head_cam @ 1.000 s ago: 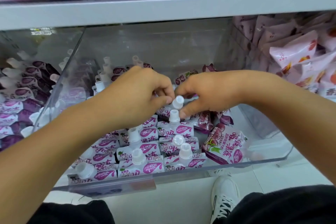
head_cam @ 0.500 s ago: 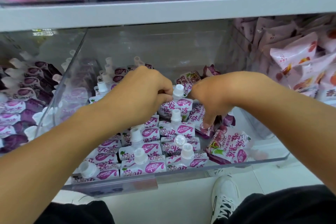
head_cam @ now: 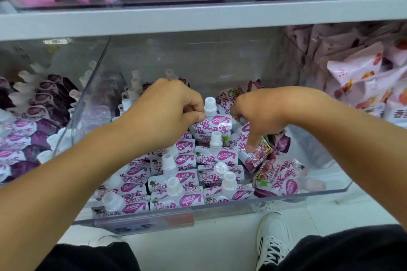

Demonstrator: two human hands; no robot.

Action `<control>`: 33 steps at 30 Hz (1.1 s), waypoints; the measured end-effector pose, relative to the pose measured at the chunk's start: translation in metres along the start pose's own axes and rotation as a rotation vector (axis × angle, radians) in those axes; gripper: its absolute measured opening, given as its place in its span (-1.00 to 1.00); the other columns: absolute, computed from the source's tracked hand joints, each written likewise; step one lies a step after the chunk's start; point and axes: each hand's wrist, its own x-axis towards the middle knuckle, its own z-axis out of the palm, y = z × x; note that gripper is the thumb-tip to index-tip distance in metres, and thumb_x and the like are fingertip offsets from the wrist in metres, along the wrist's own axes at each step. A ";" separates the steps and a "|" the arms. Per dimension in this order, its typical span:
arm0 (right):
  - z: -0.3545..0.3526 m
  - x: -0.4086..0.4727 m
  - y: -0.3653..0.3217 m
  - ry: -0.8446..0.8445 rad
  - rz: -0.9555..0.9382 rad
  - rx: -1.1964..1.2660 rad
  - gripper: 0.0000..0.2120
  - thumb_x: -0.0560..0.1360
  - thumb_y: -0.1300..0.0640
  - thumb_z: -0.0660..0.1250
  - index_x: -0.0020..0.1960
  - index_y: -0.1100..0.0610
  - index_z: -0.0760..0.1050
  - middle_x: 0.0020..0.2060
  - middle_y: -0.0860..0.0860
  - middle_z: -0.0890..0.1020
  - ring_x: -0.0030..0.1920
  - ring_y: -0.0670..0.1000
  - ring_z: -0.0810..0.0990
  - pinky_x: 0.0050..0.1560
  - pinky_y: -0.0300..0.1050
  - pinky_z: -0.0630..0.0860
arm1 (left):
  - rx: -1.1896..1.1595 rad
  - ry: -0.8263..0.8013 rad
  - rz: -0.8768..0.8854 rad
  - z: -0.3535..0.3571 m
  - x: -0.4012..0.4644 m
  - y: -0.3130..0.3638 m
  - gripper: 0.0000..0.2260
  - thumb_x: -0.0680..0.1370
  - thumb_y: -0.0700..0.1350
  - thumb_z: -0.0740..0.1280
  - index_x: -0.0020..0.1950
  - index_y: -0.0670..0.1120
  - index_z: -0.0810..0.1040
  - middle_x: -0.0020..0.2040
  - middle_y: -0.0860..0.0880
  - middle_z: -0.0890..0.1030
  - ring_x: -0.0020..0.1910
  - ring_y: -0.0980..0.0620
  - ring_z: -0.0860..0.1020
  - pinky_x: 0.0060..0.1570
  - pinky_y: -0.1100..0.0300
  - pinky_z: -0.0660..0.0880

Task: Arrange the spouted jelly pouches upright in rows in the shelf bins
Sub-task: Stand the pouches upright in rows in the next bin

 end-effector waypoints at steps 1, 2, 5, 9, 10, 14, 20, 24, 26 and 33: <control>-0.001 -0.001 0.004 0.034 -0.013 0.046 -0.54 0.35 -0.19 0.49 -0.05 0.18 0.50 -0.16 0.02 0.55 -0.20 0.03 0.49 -0.25 -0.14 0.42 | -0.016 0.005 -0.002 -0.002 -0.001 -0.001 -0.80 0.53 -0.01 0.42 -0.30 0.12 0.57 -0.33 0.15 0.63 -0.31 0.27 0.57 -0.30 0.44 0.37; -0.002 -0.004 0.007 0.060 -0.025 0.095 -0.58 0.39 -0.15 0.47 -0.18 0.19 0.42 -0.29 0.03 0.45 -0.29 0.04 0.39 -0.31 -0.12 0.34 | -0.031 0.008 -0.003 -0.004 -0.001 -0.002 -0.79 0.52 -0.01 0.43 -0.31 0.13 0.56 -0.32 0.16 0.64 -0.27 0.25 0.59 -0.26 0.40 0.42; -0.003 -0.008 0.014 0.161 -0.016 0.226 -0.63 0.49 -0.06 0.40 -0.30 0.16 0.39 -0.39 0.04 0.38 -0.33 0.06 0.34 -0.28 -0.09 0.34 | -0.050 0.008 -0.003 -0.004 -0.002 -0.002 -0.81 0.52 -0.01 0.43 -0.30 0.11 0.59 -0.29 0.16 0.65 -0.25 0.24 0.61 -0.23 0.37 0.44; -0.007 -0.010 0.013 0.387 0.104 0.204 -0.68 0.58 -0.02 0.29 -0.15 0.24 0.55 -0.24 0.13 0.58 -0.21 0.13 0.53 -0.19 -0.09 0.44 | 0.025 -0.006 0.030 0.008 -0.001 0.000 -0.84 0.52 0.02 0.43 -0.23 0.02 0.67 -0.32 0.10 0.66 -0.32 0.17 0.59 -0.26 0.26 0.46; -0.008 -0.010 0.012 0.481 0.131 0.208 -0.70 0.59 0.01 0.27 -0.12 0.24 0.54 -0.21 0.16 0.59 -0.17 0.16 0.55 -0.18 -0.10 0.47 | 0.032 -0.034 0.040 0.011 -0.001 0.001 -0.84 0.52 0.02 0.43 -0.23 0.02 0.67 -0.34 0.10 0.66 -0.33 0.15 0.59 -0.24 0.24 0.47; -0.011 -0.012 0.010 0.706 0.086 0.342 -0.88 0.57 0.12 0.30 -0.09 0.16 0.48 -0.20 0.09 0.56 -0.17 0.13 0.54 -0.21 -0.14 0.36 | 0.023 -0.151 0.048 0.009 0.001 0.001 -0.82 0.53 0.00 0.43 -0.26 -0.01 0.65 -0.41 0.09 0.62 -0.38 0.14 0.57 -0.31 0.27 0.40; 0.002 -0.005 -0.006 0.328 -0.129 0.398 -0.84 0.54 0.26 0.24 -0.18 0.06 0.40 -0.26 -0.02 0.54 -0.27 0.02 0.48 -0.23 -0.01 0.46 | 0.020 -0.041 0.047 0.002 -0.004 -0.005 -0.88 0.45 0.07 0.49 -0.24 0.06 0.68 -0.34 0.17 0.65 -0.33 0.30 0.55 -0.22 0.28 0.48; 0.004 0.000 -0.009 0.205 -0.142 0.345 -0.84 0.58 0.23 0.20 -0.15 0.06 0.32 -0.24 0.02 0.46 -0.27 0.02 0.37 -0.24 -0.02 0.37 | -0.006 0.176 -0.005 -0.004 -0.008 -0.007 -0.83 0.38 0.12 0.52 -0.18 0.09 0.61 -0.20 0.18 0.64 -0.16 0.26 0.57 -0.09 0.28 0.47; 0.002 0.003 -0.010 0.193 -0.142 0.327 -0.91 0.59 0.21 0.20 -0.09 0.08 0.36 -0.20 0.05 0.49 -0.26 0.03 0.38 -0.22 0.01 0.39 | 0.093 0.141 0.009 -0.002 -0.006 -0.006 -0.72 0.39 0.17 0.49 0.03 0.13 0.61 0.00 0.16 0.65 0.02 0.14 0.58 0.02 0.23 0.45; -0.004 -0.010 0.000 0.270 -0.095 0.360 -0.59 0.42 0.06 0.50 0.22 -0.07 0.46 0.13 -0.12 0.56 0.09 -0.03 0.54 0.15 -0.05 0.51 | 0.299 -0.160 0.043 0.005 0.010 0.003 -0.82 0.54 0.16 0.33 0.10 0.19 0.60 -0.12 0.16 0.62 0.00 -0.01 0.52 0.03 0.05 0.36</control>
